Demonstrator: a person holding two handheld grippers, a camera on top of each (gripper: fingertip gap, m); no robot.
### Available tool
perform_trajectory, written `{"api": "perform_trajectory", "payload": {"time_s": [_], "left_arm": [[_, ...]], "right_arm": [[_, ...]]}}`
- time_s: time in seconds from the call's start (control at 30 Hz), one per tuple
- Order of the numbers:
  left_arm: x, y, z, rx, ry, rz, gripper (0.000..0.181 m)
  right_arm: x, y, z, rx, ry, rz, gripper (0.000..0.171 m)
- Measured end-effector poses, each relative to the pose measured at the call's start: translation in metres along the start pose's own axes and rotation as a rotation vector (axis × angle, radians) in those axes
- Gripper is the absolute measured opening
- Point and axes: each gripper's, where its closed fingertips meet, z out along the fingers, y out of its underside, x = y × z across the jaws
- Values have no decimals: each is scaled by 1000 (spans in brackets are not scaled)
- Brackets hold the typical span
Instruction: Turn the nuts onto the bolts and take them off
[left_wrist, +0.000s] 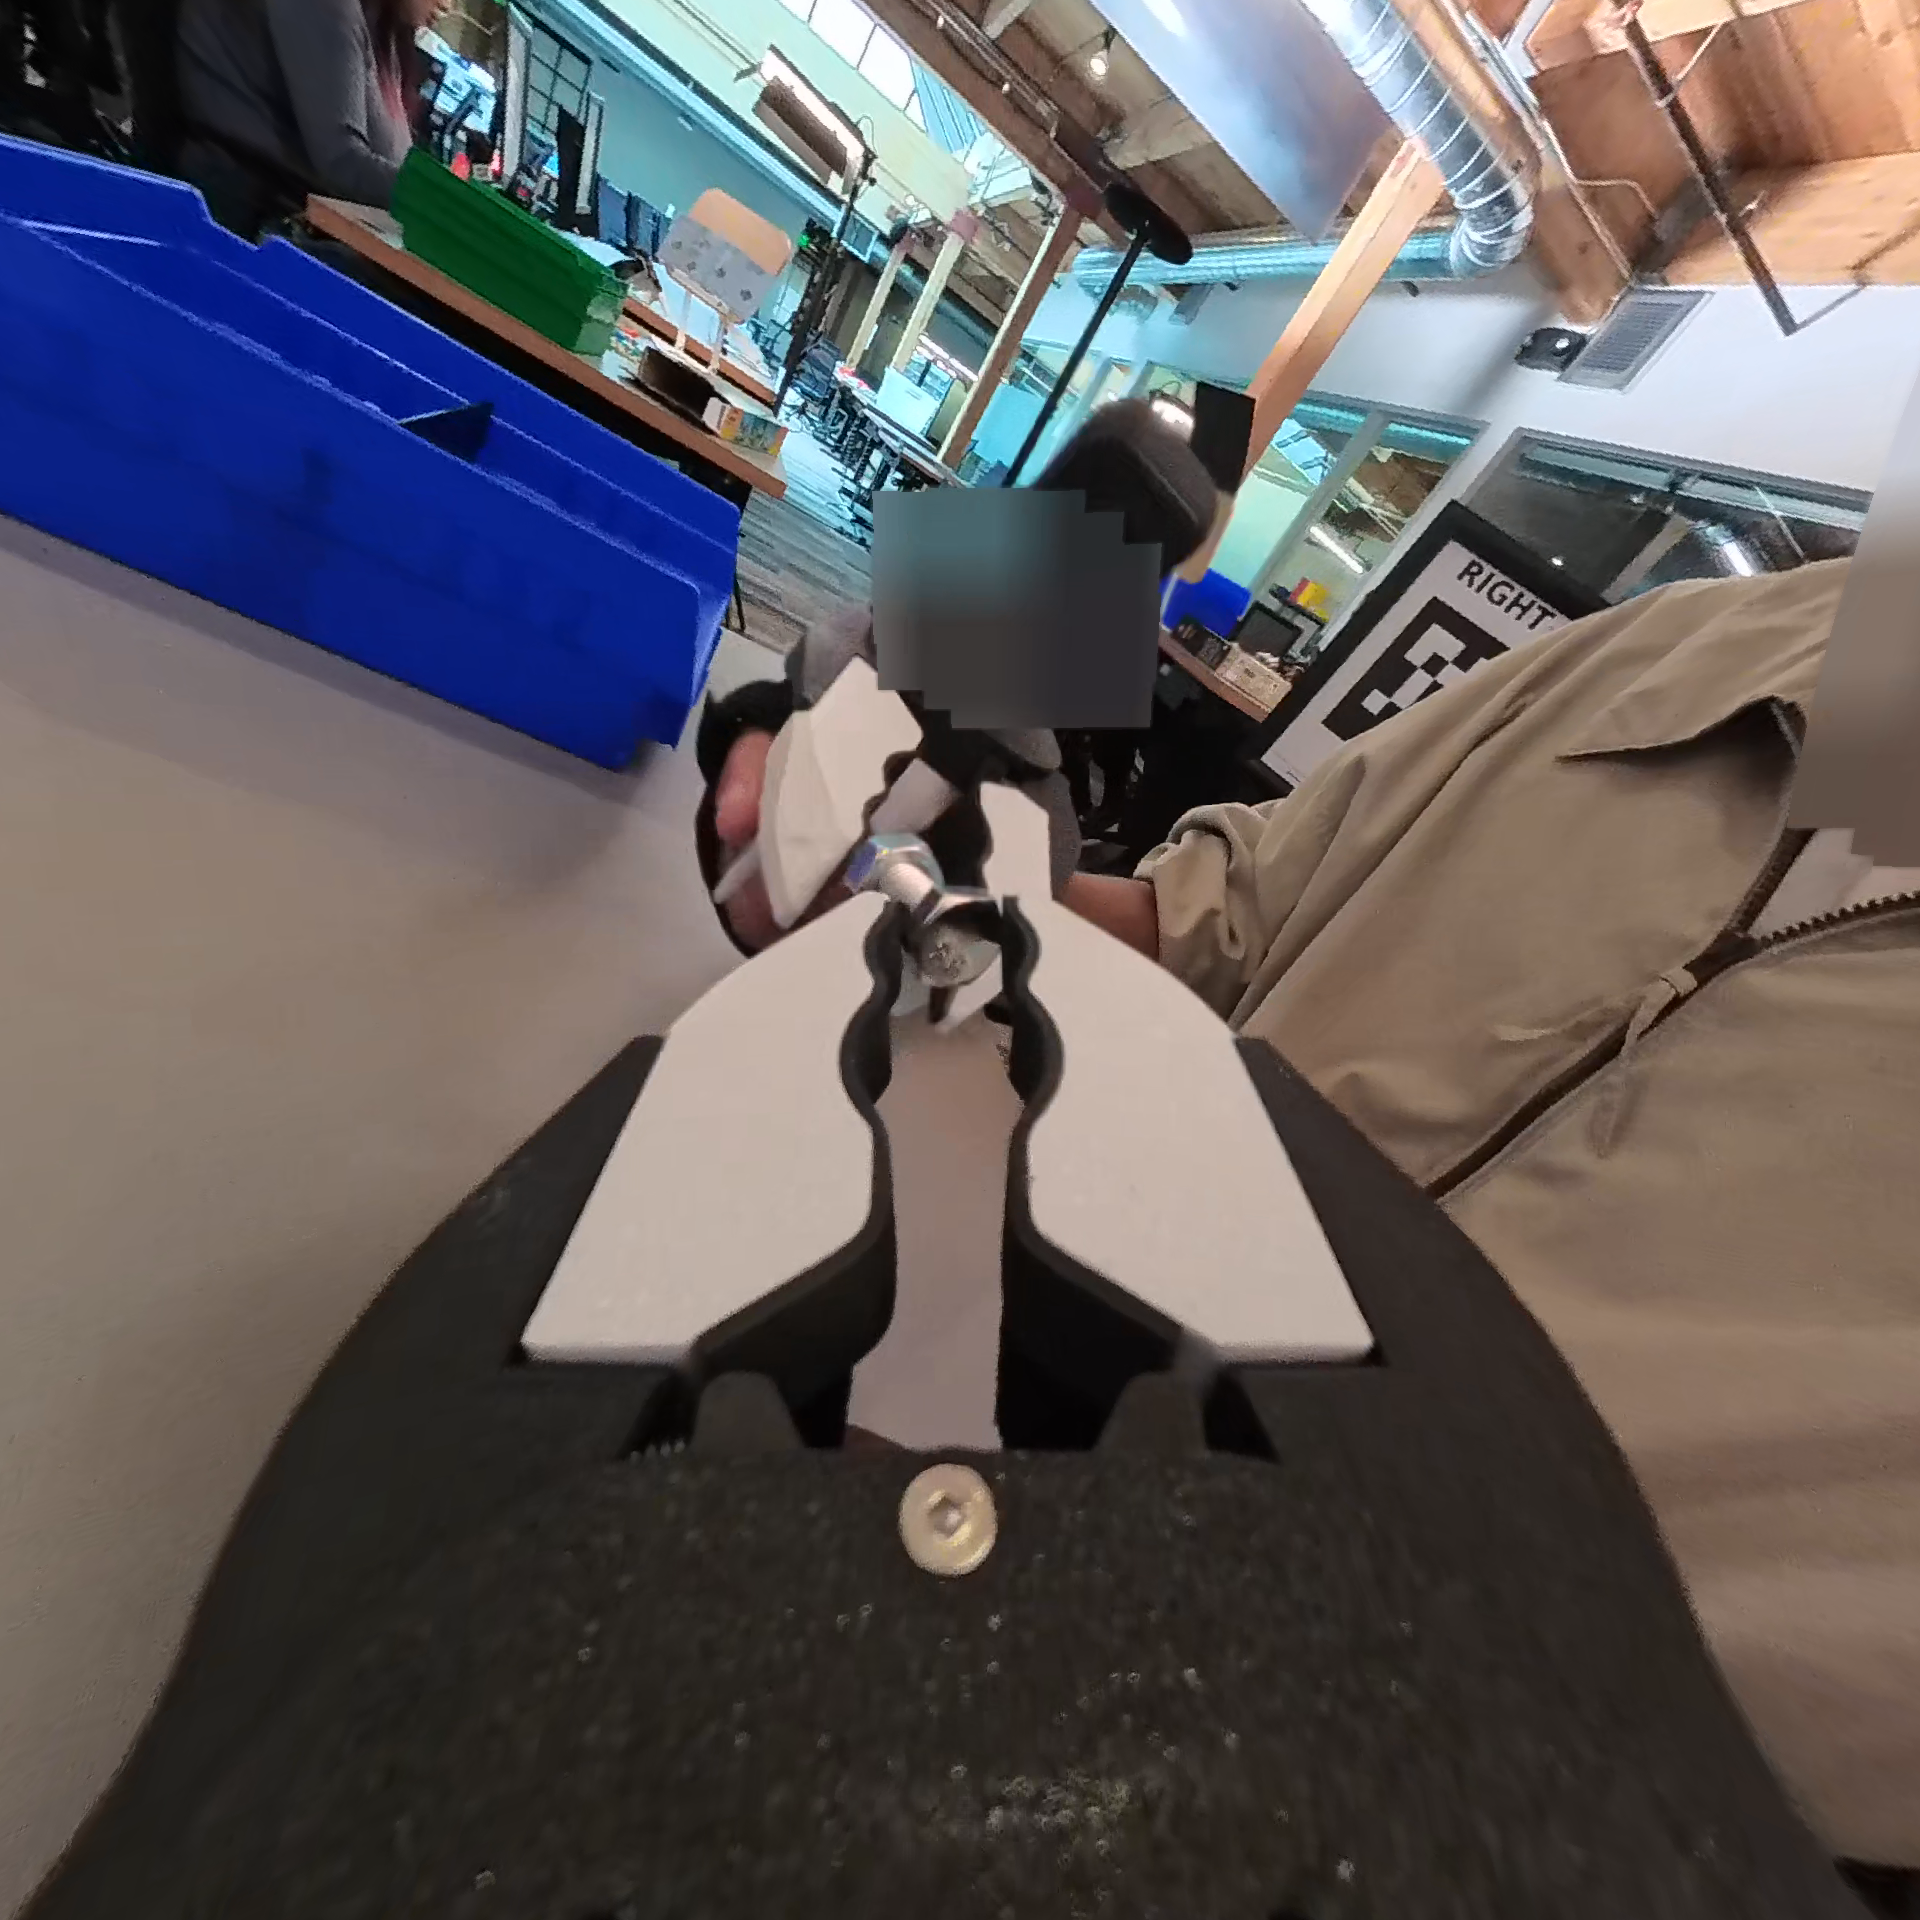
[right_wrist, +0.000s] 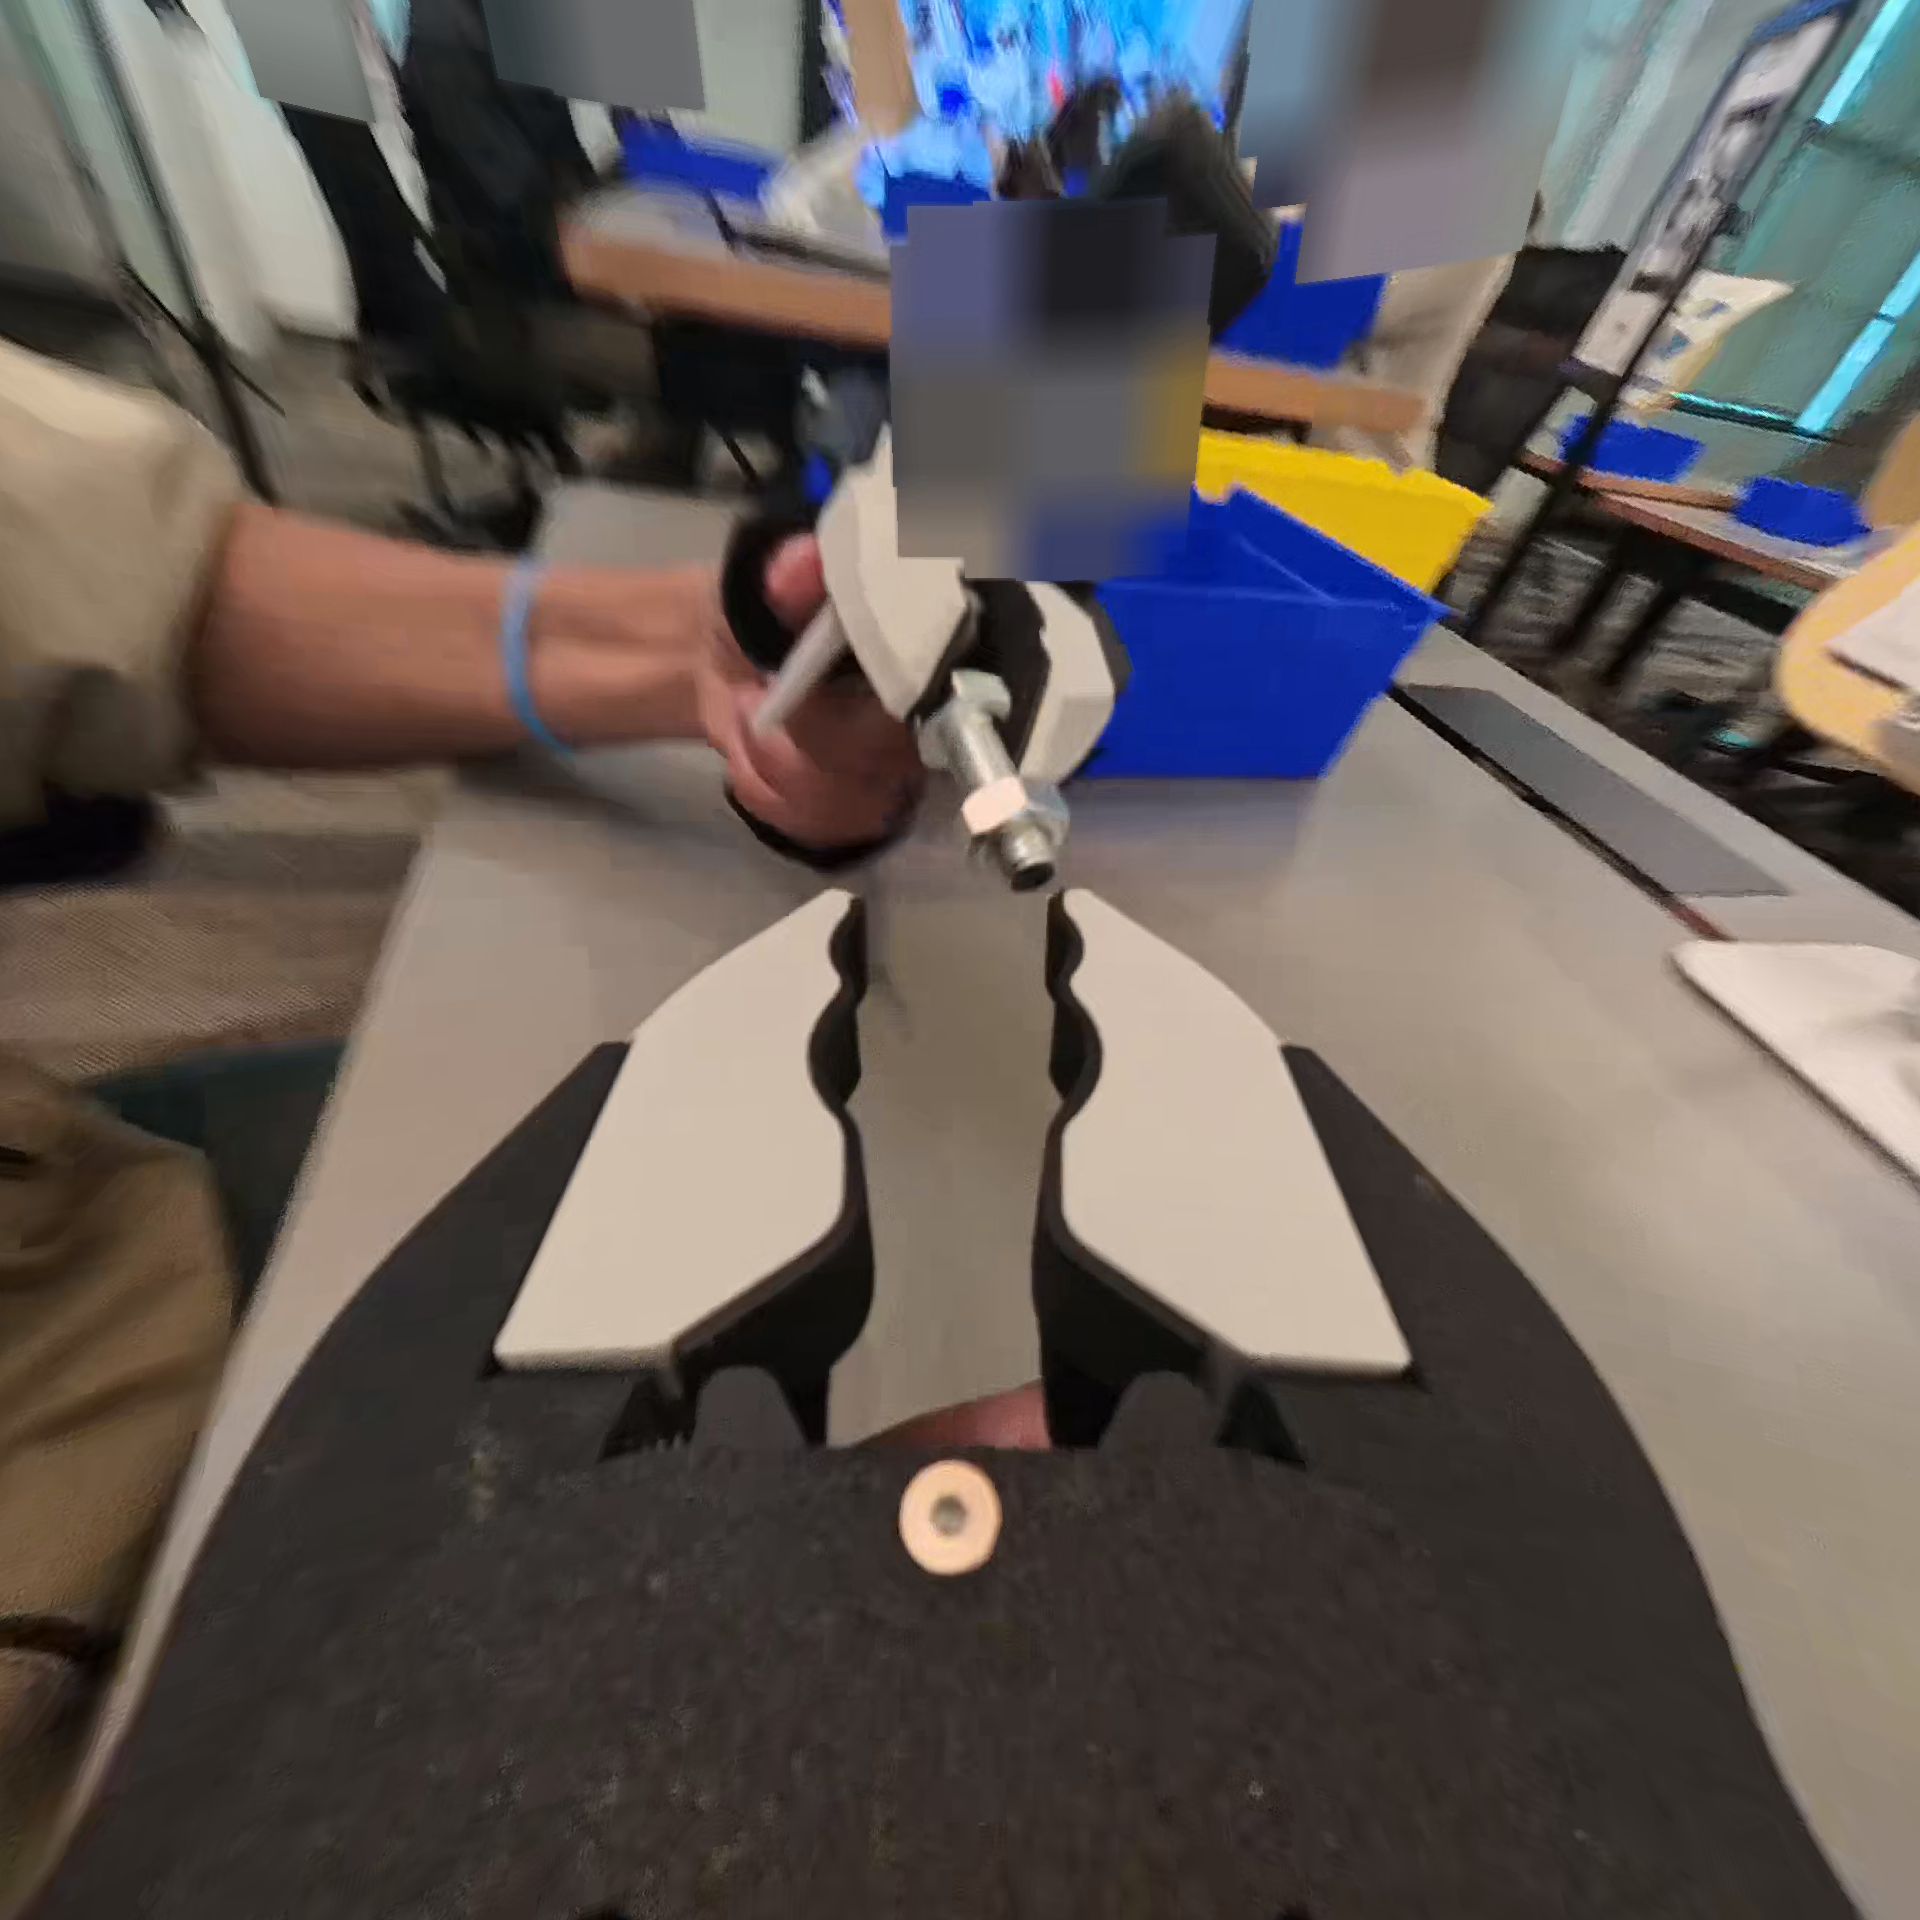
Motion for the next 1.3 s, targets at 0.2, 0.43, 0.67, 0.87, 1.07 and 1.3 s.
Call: {"api": "perform_trajectory", "payload": {"time_s": [0.2, 0.43, 0.67, 0.87, 1.07, 1.3], "left_arm": [[14, 6, 0, 15, 124, -17, 17], [16, 6, 6, 13, 126, -2, 17], [1, 9, 8, -9, -84, 182, 30], [-7, 6, 5, -26, -315, 492, 29], [-7, 13, 8, -65, -356, 592, 25], [-2, 11, 8, -53, -336, 596, 18]], "right_arm": [[-12, -29, -11, 210, -202, 237, 30], [-10, -26, -8, 198, -196, 249, 18], [-1, -22, -7, 182, -166, 299, 18], [4, -21, -8, 185, -192, 390, 18], [-2, -19, -6, 168, -235, 411, 18], [-6, -19, -4, 166, -255, 422, 18]]}}
